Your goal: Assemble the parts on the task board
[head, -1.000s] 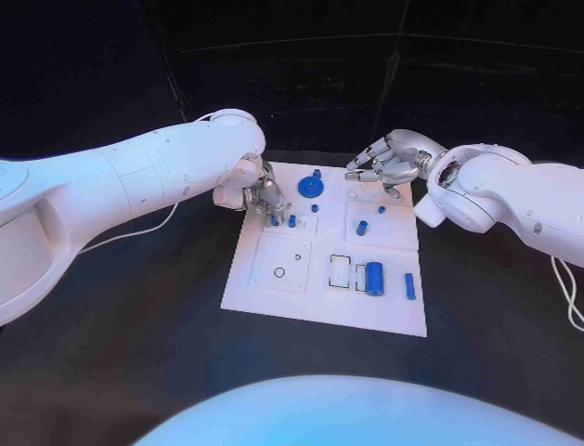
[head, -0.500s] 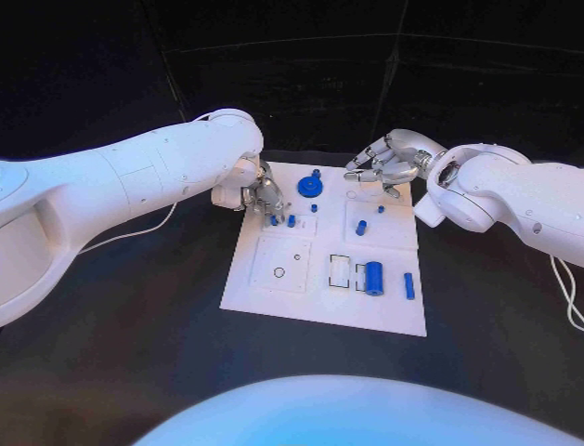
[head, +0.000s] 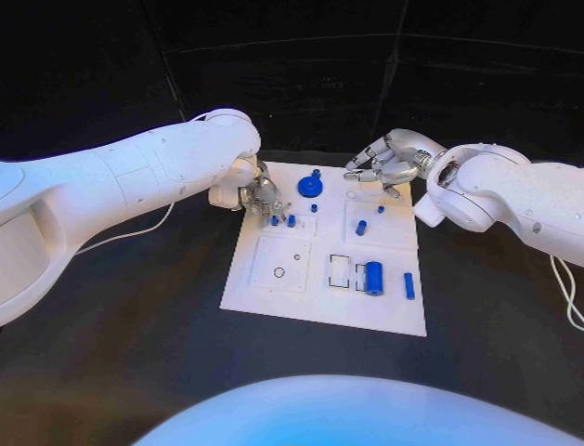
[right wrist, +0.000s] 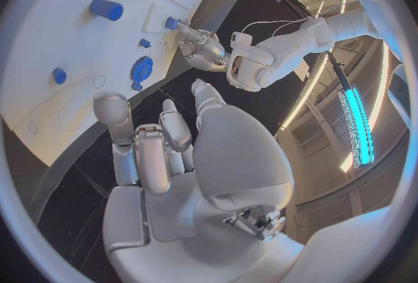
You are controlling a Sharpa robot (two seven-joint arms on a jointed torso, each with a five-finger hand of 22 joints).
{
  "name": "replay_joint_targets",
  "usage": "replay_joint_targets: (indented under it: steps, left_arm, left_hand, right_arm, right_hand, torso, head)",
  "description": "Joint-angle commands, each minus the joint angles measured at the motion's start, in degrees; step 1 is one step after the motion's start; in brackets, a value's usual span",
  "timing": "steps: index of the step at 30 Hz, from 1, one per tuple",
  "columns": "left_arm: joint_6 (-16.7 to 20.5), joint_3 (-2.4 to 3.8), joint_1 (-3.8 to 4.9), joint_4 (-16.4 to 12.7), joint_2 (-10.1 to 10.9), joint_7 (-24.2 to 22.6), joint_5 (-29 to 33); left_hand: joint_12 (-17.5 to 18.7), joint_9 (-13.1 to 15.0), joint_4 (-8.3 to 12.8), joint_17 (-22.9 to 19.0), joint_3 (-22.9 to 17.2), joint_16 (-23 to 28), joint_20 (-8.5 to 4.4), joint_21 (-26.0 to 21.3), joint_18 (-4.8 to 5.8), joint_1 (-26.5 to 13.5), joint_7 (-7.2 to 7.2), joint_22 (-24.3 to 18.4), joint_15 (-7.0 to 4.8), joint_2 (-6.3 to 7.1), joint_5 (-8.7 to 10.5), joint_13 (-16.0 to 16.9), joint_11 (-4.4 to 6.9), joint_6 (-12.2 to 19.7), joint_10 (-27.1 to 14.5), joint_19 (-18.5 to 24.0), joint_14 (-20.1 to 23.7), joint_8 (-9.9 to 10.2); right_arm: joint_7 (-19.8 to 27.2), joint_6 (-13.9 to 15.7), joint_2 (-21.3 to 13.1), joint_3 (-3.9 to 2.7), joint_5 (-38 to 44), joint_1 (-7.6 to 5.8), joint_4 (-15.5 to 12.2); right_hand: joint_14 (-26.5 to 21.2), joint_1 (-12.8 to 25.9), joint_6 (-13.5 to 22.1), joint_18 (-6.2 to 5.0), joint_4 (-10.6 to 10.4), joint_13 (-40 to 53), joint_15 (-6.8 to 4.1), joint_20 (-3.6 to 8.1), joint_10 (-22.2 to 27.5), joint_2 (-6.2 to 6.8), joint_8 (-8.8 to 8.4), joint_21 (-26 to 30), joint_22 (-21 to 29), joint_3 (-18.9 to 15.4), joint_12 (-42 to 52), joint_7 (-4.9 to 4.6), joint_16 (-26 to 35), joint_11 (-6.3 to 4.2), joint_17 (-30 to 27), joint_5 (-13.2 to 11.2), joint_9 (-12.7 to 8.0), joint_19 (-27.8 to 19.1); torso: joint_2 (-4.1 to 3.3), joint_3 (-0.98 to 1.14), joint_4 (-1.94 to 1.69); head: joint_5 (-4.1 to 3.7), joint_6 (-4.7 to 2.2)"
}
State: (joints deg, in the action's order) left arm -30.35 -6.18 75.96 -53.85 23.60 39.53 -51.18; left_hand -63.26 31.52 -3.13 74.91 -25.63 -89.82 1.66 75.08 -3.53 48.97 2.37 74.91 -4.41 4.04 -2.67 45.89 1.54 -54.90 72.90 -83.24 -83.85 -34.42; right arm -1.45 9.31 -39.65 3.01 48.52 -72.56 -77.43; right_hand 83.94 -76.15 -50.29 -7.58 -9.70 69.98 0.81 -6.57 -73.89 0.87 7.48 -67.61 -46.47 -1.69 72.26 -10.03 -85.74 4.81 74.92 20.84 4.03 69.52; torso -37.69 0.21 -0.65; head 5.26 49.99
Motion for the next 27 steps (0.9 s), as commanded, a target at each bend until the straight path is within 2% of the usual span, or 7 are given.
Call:
replay_joint_targets:
  steps: [1, 12, 13, 16, 21, 24, 27]
  left_arm:
    - [0.78, 0.02, 0.06, -0.53, 0.36, 0.34, 0.0]
    - [5.48, 0.28, 0.09, -4.17, 2.71, -1.83, 1.1]
    - [6.15, 0.46, 0.09, -4.48, 2.94, -2.1, 1.14]
    - [9.61, 1.66, 0.11, -5.76, 3.98, -4.07, 1.24]
    - [14.89, 3.46, 0.14, -7.78, 5.49, -7.73, 1.42]
    - [17.79, 4.08, 0.15, -9.06, 6.38, -9.29, 1.47]
    - [19.98, 4.35, 0.16, -10.29, 7.26, -10.82, 1.49]
  left_hand:
    - [-0.45, 0.16, -0.34, 15.09, 1.01, -0.18, -0.21, 0.25, -0.15, -0.58, -0.06, 3.24, -0.46, 0.08, -0.02, 0.15, 0.1, -0.49, -0.25, -0.16, -6.15, 0.17]
    - [-0.47, 0.61, -1.49, 15.09, 4.26, -0.18, -0.35, -0.02, -0.21, -0.81, -0.21, 3.11, -0.62, 0.55, -0.02, 0.07, 0.25, -0.47, -0.31, -0.1, -6.15, 0.13]
    - [-0.42, 0.64, -1.52, 15.09, 4.44, -0.18, -0.36, -0.15, -0.24, -0.71, -0.21, 3.01, -0.62, 0.52, -0.02, 0.0, 0.25, -0.42, -0.36, -0.05, -6.15, 0.14]
    - [0.0, 0.74, -1.51, 15.09, 5.21, -0.18, -0.38, -0.66, -0.35, 0.19, -0.09, 2.64, -0.61, 0.26, -0.03, -0.66, 0.16, 0.14, -0.79, 0.15, -6.15, 0.39]
    - [1.84, 0.47, -1.66, 15.09, 5.91, -0.18, -0.17, -2.95, -0.83, 1.89, 0.58, 0.92, -0.25, -1.01, -0.04, -3.45, -0.35, 1.87, -2.49, 1.15, -6.15, 1.46]
    - [2.51, 0.41, -1.73, 15.09, 6.23, -0.18, -0.06, -3.68, -0.98, 2.45, 0.75, 0.38, -0.13, -1.29, -0.04, -4.49, -0.51, 2.22, -3.12, 1.44, -6.15, 1.67]
    - [3.76, 0.18, -1.78, 15.09, 6.66, -0.18, 0.19, -5.44, -1.33, 3.45, 1.15, -0.94, 0.12, -1.6, -0.03, -6.33, -0.92, 3.12, -4.38, 2.15, -6.15, 2.21]
  right_arm:
    - [0.32, -0.13, -0.02, -0.03, 0.07, -0.1, -0.1]
    - [0.4, -0.15, 0.04, -0.03, 0.08, -0.07, 0.03]
    - [0.41, -0.16, 0.04, -0.03, 0.08, -0.07, 0.04]
    - [0.43, -0.13, -0.01, -0.03, 0.08, -0.03, 0.07]
    - [0.43, -0.12, -0.06, -0.02, 0.08, 0.01, 0.12]
    - [0.44, -0.11, -0.08, -0.02, 0.08, 0.04, 0.14]
    - [0.45, -0.08, -0.14, -0.02, 0.08, 0.05, 0.15]
  right_hand:
    - [4.21, -0.36, 0.47, -0.33, 0.17, -0.07, -0.41, 0.11, 0.31, -0.36, 0.33, 0.32, 0.05, -0.3, -0.03, 0.08, 0.16, 0.09, 7.41, 0.24, -0.09, -0.33]
    - [4.21, -0.36, 0.47, -0.33, 0.17, -0.07, -0.41, 0.11, 0.31, -0.36, 0.33, 0.32, 0.05, -0.3, -0.03, 0.08, 0.16, 0.09, 7.41, 0.24, -0.09, -0.33]
    - [4.21, -0.36, 0.47, -0.33, 0.17, -0.07, -0.41, 0.11, 0.31, -0.36, 0.33, 0.32, 0.05, -0.3, -0.03, 0.08, 0.16, 0.09, 7.41, 0.24, -0.09, -0.33]
    - [4.21, -0.36, 0.47, -0.33, 0.17, -0.07, -0.41, 0.11, 0.31, -0.36, 0.33, 0.32, 0.05, -0.3, -0.03, 0.08, 0.16, 0.09, 7.41, 0.24, -0.09, -0.33]
    - [4.21, -0.36, 0.47, -0.33, 0.17, -0.07, -0.41, 0.11, 0.31, -0.36, 0.33, 0.32, 0.05, -0.3, -0.03, 0.08, 0.16, 0.09, 7.41, 0.24, -0.09, -0.33]
    - [4.21, -0.36, 0.47, -0.33, 0.17, -0.07, -0.41, 0.11, 0.31, -0.36, 0.33, 0.32, 0.05, -0.3, -0.03, 0.08, 0.16, 0.09, 7.41, 0.24, -0.09, -0.33]
    - [4.19, -0.39, 0.55, -0.33, 0.18, -0.11, -0.4, 0.11, 0.35, -0.35, 0.3, 0.34, 0.07, -0.32, -0.06, 0.07, 0.21, 0.1, 7.34, 0.25, -0.1, -0.34]
  torso:
    - [-0.03, -0.02, -0.01]
    - [0.04, 0.0, -0.01]
    - [0.03, 0.0, 0.0]
    - [0.03, -0.01, -0.06]
    - [0.01, 0.02, -0.03]
    - [0.03, 0.0, -0.01]
    - [0.02, 0.03, 0.03]
  head:
    - [-0.02, -0.1]
    - [-0.13, -0.16]
    - [-0.15, -0.21]
    - [-0.27, -0.26]
    - [-0.38, -0.48]
    - [-0.44, -0.64]
    - [-0.5, -0.99]
